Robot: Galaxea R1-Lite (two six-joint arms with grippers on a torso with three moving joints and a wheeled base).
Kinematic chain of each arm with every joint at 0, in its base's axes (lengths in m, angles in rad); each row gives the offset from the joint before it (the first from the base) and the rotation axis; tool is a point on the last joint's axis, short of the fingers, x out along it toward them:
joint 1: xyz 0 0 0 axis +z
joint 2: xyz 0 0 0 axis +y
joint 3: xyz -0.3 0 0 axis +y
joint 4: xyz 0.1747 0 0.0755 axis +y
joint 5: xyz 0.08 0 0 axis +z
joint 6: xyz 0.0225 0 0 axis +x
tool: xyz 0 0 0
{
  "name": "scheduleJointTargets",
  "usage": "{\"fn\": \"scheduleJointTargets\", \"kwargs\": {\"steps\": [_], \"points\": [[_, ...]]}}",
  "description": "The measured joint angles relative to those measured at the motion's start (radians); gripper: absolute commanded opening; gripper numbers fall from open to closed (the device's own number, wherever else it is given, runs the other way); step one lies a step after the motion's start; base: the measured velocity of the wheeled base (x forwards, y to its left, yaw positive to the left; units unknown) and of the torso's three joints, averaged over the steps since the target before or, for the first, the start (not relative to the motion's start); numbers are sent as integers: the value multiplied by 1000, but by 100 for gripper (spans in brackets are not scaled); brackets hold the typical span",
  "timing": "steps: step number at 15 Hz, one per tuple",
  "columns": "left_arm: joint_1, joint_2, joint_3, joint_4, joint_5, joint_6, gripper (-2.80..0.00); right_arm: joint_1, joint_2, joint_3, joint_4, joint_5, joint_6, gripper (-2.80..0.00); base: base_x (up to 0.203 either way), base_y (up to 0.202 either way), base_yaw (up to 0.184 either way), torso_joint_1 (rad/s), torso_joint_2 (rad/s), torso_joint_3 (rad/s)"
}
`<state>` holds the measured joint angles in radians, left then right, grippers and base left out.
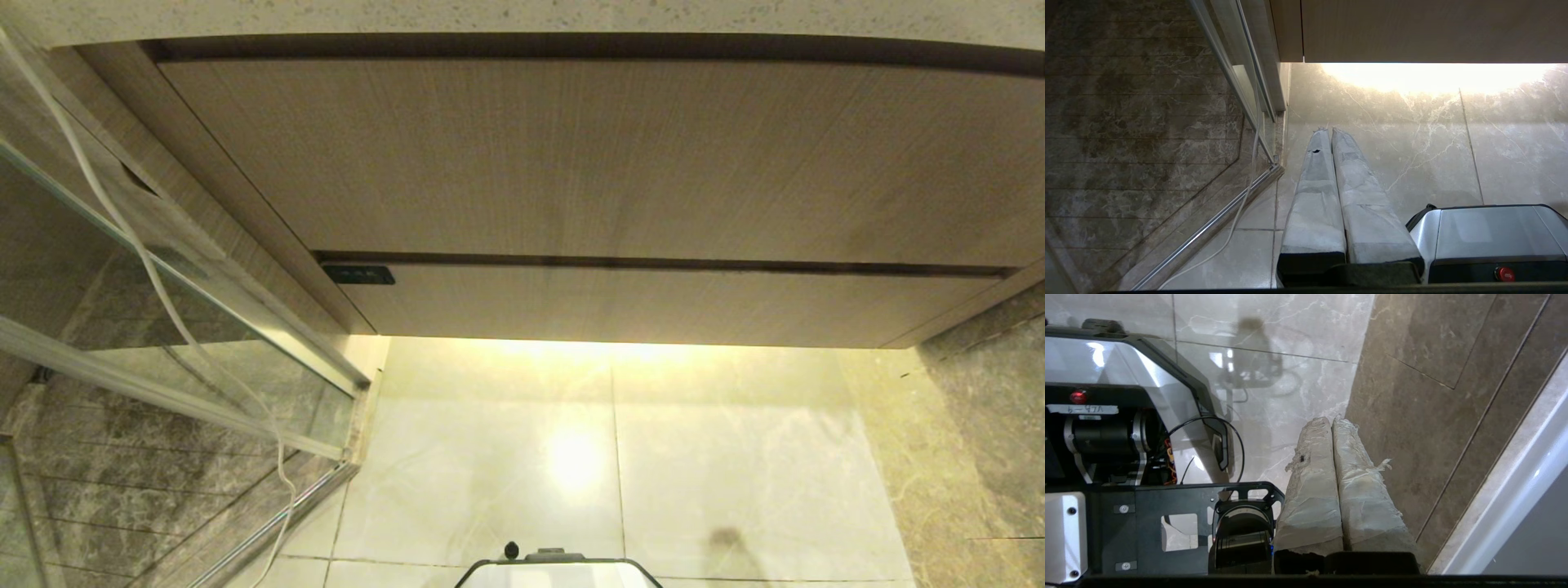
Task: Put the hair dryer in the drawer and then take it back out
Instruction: Pull open the drawer
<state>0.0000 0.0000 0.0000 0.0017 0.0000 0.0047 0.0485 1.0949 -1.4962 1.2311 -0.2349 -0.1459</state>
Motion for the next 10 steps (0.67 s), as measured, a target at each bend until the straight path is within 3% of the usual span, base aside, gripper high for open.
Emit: {"fn": "scheduleJointTargets", "kwargs": {"steps": [6,10], "points": [[0,0,0,0,0,0,-280,52,-5,29,-4,100,-37,-280,0,0,0,0,0,0],[0,0,0,0,0,0,-280,90,26,61,-42,109,-34,-280,0,0,0,0,0,0]]}}
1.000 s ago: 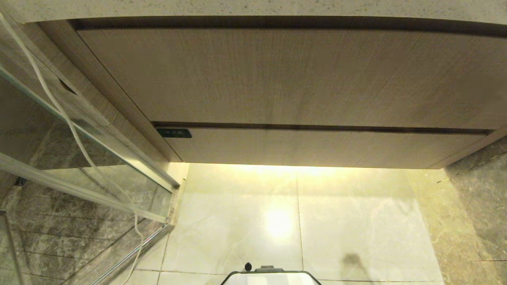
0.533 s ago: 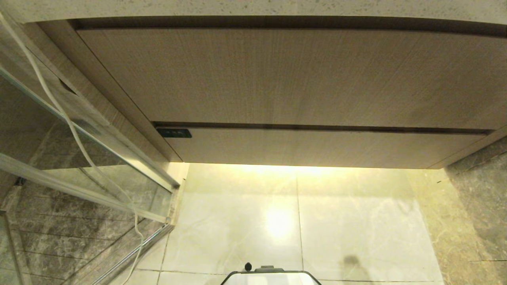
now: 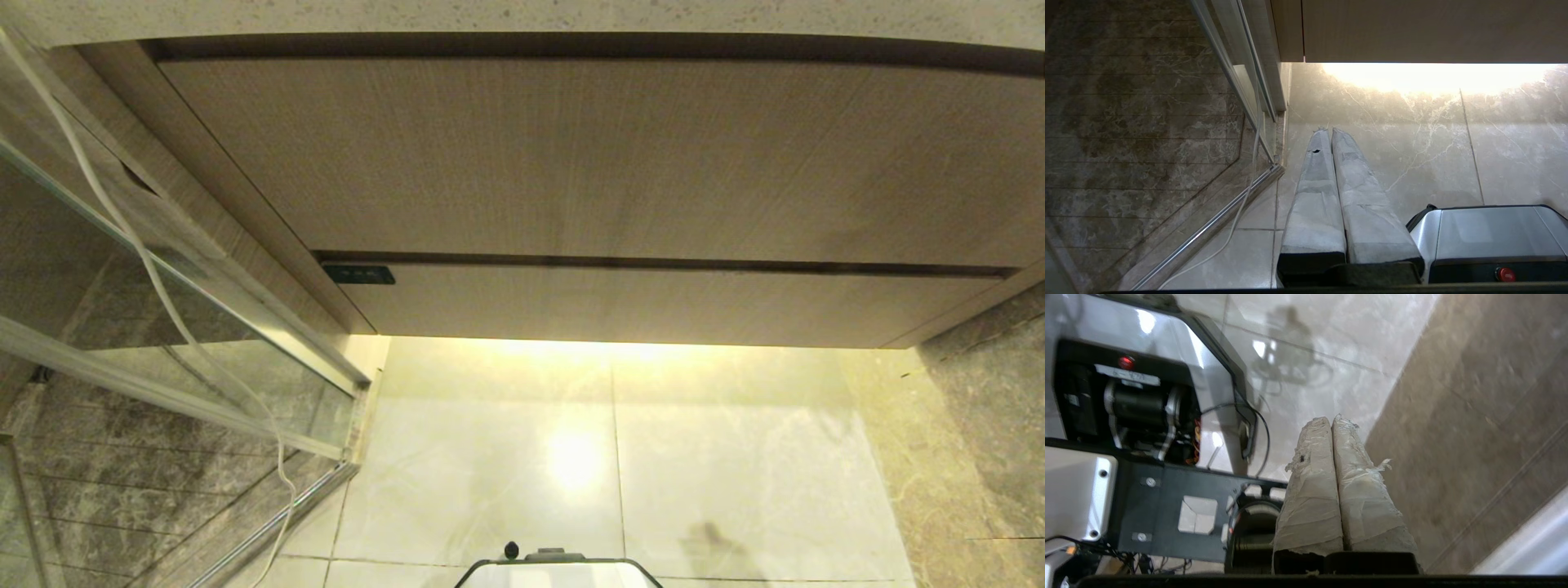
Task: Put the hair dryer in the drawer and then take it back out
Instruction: Pull open the drawer
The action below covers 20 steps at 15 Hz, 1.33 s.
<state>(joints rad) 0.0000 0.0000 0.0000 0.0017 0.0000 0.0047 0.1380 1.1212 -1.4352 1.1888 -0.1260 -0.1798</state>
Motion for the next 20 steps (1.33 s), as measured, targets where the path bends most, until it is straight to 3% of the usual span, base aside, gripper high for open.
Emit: {"fn": "scheduleJointTargets", "kwargs": {"steps": [2,5,6,9,13,15,18,19,20], "points": [[0,0,0,0,0,0,-280,29,34,18,-59,37,3,-280,0,0,0,0,0,0],[0,0,0,0,0,0,-280,90,91,62,-130,179,2,-280,0,0,0,0,0,0],[0,0,0,0,0,0,-280,117,103,95,-172,222,0,0,0,0,0,0,0,0],[0,0,0,0,0,0,-280,201,122,203,-283,327,-56,0,0,0,0,0,0,0],[0,0,0,0,0,0,-280,250,127,300,-337,309,-260,0,0,0,0,0,0,0],[0,0,0,0,0,0,-280,251,128,350,-415,229,-315,0,0,0,0,0,0,0],[0,0,0,0,0,0,-280,254,149,425,-577,5,-446,0,0,0,0,0,0,0],[0,0,0,0,0,0,-280,254,165,452,-646,-37,-491,0,0,0,0,0,0,0],[0,0,0,0,0,0,-280,255,184,480,-713,-24,-514,0,0,0,0,0,0,0]]}}
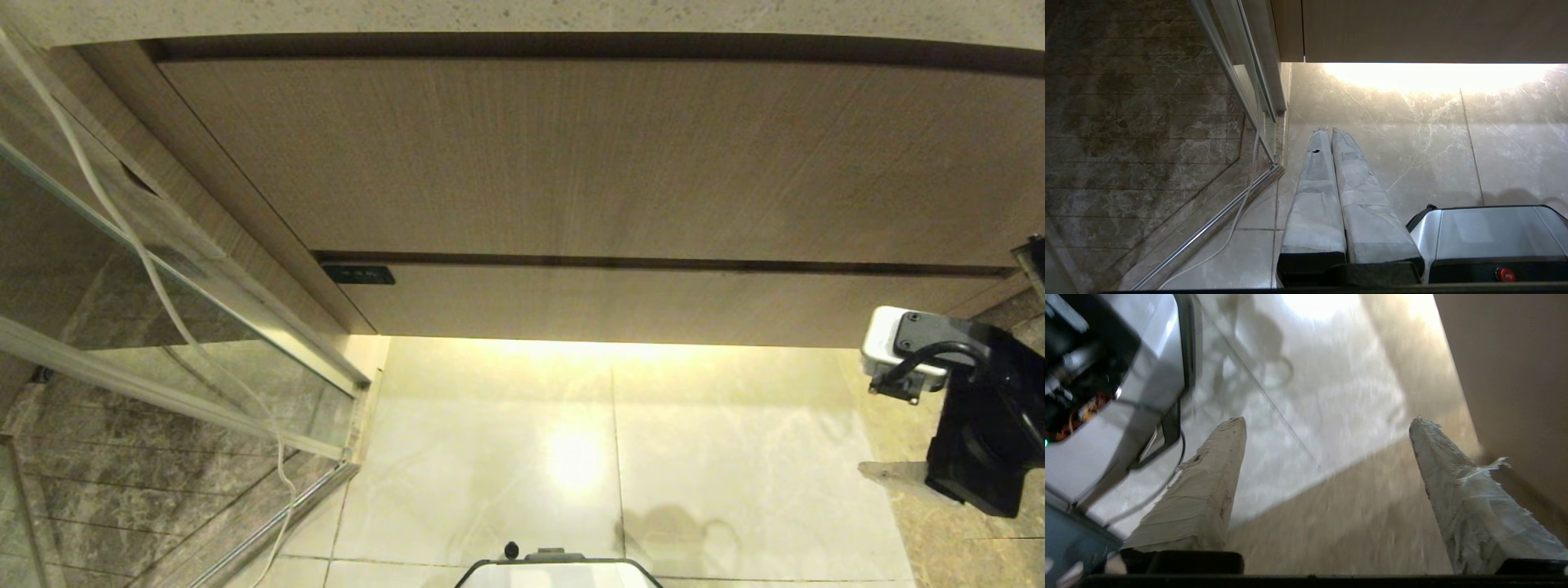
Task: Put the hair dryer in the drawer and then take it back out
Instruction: Pull open the drawer
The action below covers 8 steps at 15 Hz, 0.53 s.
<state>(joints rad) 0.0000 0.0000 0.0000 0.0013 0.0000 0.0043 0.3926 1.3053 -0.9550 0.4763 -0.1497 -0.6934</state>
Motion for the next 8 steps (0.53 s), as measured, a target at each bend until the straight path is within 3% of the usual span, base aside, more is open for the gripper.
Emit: {"fn": "scheduleJointTargets", "kwargs": {"steps": [1,5,8], "points": [[0,0,0,0,0,0,-280,0,19,20,-67,26,-22,0,0,0,0,0,0,0],[0,0,0,0,0,0,-280,-1,103,108,-308,160,-231,0,0,0,0,0,0,0],[0,0,0,0,0,0,-280,-43,189,190,-637,311,-309,0,0,0,0,0,0,0]]}}
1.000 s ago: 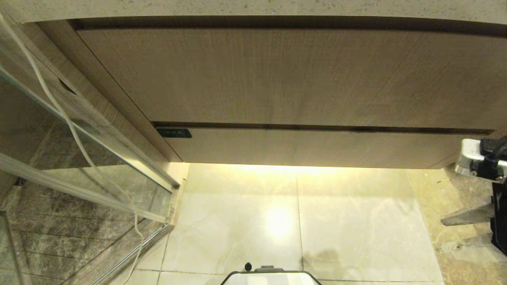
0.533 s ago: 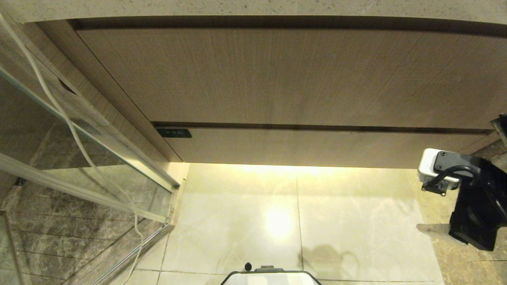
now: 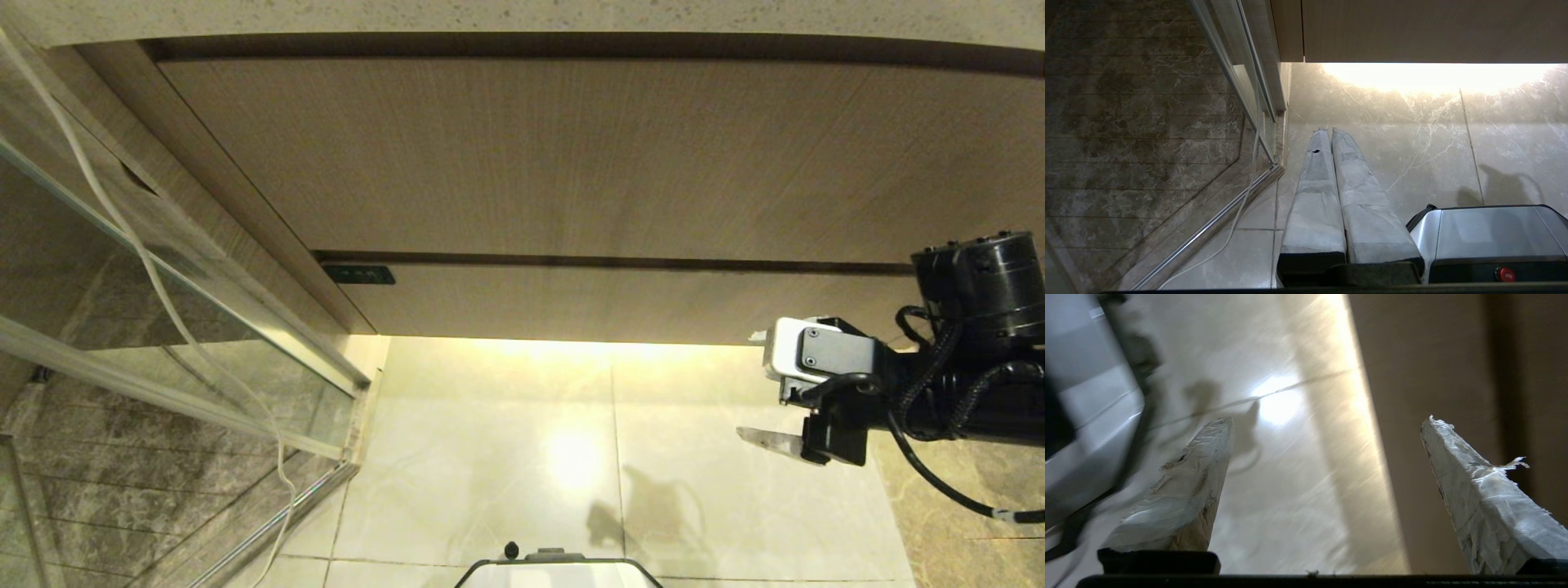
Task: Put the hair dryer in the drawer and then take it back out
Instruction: Pull open the drawer
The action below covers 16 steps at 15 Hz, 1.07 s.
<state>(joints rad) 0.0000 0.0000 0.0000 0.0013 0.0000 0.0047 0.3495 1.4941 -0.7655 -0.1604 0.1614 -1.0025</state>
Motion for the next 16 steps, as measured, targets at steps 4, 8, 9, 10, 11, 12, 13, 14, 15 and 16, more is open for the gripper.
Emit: {"fn": "scheduleJointTargets", "kwargs": {"steps": [4,8,9,10,11,12,13,14,15,16], "points": [[0,0,0,0,0,0,-280,-140,161,31,-356,171,-115,0,0,0,0,0,0,0],[0,0,0,0,0,0,-280,-193,305,-85,-424,180,-133,0,0,0,0,0,0,0],[0,0,0,0,0,0,-280,-199,336,-111,-446,179,-134,0,0,0,0,0,0,0],[0,0,0,0,0,0,-280,-203,364,-136,-460,179,-132,0,0,0,0,0,0,0],[0,0,0,0,0,0,-280,-205,386,-154,-462,178,-134,0,0,0,0,0,0,0],[0,0,0,0,0,0,-280,-206,405,-167,-465,178,-133,0,0,0,0,0,0,0],[0,0,0,0,0,0,-280,-208,427,-181,-473,178,-133,0,0,0,0,0,0,0],[0,0,0,0,0,0,-280,-210,450,-202,-489,177,-132,0,0,0,0,0,0,0],[0,0,0,0,0,0,-280,-212,469,-219,-496,176,-130,0,0,0,0,0,0,0],[0,0,0,0,0,0,-280,-215,486,-232,-497,176,-132,0,0,0,0,0,0,0]]}}
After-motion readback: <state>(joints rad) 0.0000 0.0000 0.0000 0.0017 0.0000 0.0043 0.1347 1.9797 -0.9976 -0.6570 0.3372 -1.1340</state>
